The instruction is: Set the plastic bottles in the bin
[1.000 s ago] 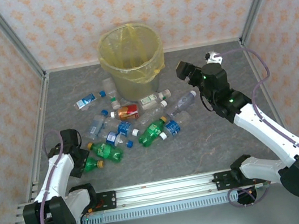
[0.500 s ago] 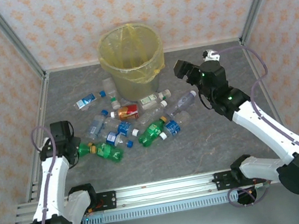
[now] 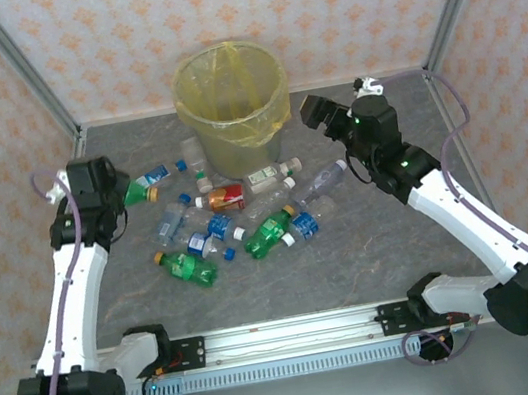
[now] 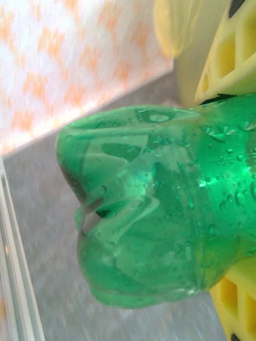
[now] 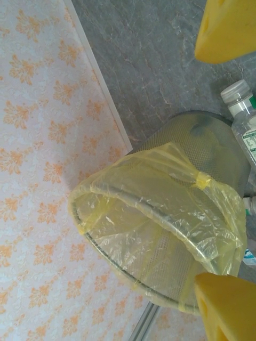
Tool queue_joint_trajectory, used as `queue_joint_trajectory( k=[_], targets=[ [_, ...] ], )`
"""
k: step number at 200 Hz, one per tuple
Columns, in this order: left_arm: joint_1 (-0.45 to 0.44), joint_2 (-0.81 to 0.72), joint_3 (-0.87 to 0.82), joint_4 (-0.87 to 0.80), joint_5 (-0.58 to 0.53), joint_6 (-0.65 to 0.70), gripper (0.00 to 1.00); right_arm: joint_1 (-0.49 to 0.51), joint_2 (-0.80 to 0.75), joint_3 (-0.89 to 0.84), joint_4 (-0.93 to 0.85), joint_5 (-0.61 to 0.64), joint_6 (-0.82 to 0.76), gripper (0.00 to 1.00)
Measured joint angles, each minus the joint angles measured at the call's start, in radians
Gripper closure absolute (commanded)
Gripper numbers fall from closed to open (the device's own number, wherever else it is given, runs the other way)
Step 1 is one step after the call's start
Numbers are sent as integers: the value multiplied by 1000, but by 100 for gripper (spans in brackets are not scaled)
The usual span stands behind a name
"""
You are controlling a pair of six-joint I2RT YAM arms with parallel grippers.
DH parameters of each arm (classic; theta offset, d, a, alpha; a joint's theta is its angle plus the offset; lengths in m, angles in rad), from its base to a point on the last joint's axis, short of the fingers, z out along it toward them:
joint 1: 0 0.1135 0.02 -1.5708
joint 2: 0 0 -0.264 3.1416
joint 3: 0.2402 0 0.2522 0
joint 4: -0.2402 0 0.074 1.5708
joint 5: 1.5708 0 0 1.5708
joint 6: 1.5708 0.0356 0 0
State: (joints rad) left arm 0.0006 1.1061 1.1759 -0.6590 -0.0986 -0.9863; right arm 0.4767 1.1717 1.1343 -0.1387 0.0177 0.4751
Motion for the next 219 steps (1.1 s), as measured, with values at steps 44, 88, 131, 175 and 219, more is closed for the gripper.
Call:
queue_joint_trajectory(
  k=[44,88,131,175,219],
  targets=[
    [-195,210,331,95,-82,88,44,5,0,27,-14,0,0,0],
    [-343,408,589,175,-155,242,45,16,0,31,-33,1,0,0],
    [-439,575,725,202,-204,413,45,18,-21,31,-55,1,0,0],
    [-500,693,808,193,-260,535,43,18,-56,31,-67,10,0,0],
    [-505,708,832,187,-291,592,23,20,-64,31,-75,12,3,0]
  ],
)
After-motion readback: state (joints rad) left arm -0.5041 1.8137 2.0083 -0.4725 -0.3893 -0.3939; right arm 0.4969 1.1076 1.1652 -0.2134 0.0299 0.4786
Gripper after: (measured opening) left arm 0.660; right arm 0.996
